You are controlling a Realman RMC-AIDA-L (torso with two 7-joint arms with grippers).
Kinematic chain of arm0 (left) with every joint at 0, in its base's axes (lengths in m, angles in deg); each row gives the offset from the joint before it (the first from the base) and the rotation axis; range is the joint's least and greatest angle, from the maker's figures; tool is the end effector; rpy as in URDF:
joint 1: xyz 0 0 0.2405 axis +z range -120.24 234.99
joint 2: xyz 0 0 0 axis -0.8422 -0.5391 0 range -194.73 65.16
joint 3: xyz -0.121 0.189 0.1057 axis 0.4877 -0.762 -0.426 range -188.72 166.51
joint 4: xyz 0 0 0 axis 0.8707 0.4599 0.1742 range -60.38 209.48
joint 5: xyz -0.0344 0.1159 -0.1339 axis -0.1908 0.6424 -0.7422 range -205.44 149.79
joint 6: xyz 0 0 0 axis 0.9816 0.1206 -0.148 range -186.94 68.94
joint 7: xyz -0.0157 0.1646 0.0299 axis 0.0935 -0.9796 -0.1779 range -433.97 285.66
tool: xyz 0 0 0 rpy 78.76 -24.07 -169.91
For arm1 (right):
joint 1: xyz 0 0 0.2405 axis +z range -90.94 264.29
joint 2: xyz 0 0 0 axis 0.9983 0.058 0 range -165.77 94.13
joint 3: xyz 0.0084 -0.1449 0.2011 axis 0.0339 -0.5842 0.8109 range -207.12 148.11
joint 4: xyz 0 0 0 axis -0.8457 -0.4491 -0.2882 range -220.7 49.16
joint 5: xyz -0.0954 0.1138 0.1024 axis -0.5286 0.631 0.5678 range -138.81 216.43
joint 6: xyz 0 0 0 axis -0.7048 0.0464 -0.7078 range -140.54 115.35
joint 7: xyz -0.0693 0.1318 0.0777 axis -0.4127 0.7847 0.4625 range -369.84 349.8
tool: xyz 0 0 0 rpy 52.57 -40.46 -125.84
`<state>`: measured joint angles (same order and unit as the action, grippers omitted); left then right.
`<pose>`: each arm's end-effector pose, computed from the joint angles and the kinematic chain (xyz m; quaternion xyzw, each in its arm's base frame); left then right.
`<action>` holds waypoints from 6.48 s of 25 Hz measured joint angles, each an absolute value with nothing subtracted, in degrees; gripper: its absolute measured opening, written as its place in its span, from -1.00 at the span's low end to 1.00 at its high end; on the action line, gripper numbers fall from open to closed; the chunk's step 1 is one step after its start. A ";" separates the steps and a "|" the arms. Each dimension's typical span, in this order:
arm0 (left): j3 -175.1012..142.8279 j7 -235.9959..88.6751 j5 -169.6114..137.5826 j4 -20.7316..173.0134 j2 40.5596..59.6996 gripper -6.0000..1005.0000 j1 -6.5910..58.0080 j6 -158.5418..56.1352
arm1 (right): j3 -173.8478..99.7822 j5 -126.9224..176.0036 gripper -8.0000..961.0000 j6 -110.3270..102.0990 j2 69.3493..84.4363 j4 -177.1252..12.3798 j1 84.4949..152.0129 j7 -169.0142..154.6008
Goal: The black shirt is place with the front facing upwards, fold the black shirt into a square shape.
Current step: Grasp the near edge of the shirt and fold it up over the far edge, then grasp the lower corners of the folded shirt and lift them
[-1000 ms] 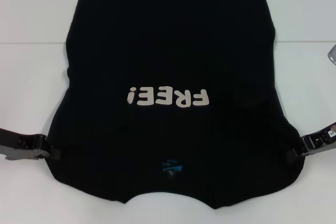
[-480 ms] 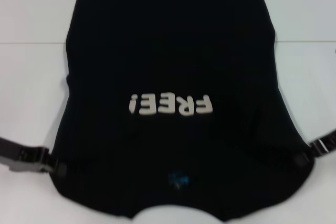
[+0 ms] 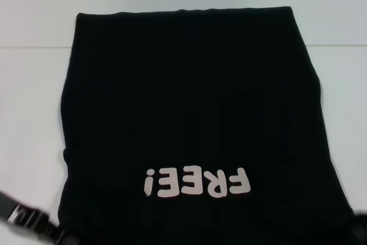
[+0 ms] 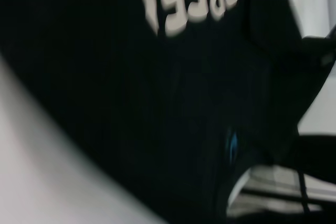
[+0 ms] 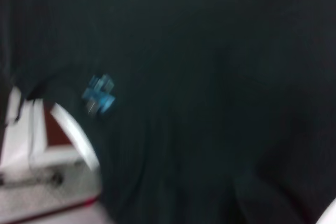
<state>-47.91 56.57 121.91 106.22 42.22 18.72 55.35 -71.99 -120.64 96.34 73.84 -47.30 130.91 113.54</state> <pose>-0.2689 0.2527 0.0343 0.7853 0.6026 -0.0524 0.1317 0.2698 0.2839 0.0308 0.8556 -0.4842 0.1732 0.0600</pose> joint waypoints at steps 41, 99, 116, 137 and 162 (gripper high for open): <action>-20.37 35.13 90.94 98.23 54.22 -0.85 13.81 -15.58 | -57.39 -70.69 -0.93 28.94 83.37 -62.52 129.58 92.10; -43.27 54.32 96.23 96.84 45.99 0.09 24.63 9.31 | -62.28 -82.79 0.69 59.43 70.76 -55.75 120.36 109.43; -43.25 54.43 96.25 97.05 45.85 -0.79 23.65 10.61 | -64.74 -105.50 0.67 57.58 72.30 -53.19 131.13 123.54; -43.07 54.13 95.76 97.05 45.86 -0.91 23.63 10.88 | -69.38 -105.67 0.16 53.06 73.35 -57.41 132.19 122.83; -43.34 54.11 97.59 97.29 43.32 -0.91 24.96 26.10 | -71.18 -107.81 -0.91 70.74 71.25 -52.45 129.76 121.61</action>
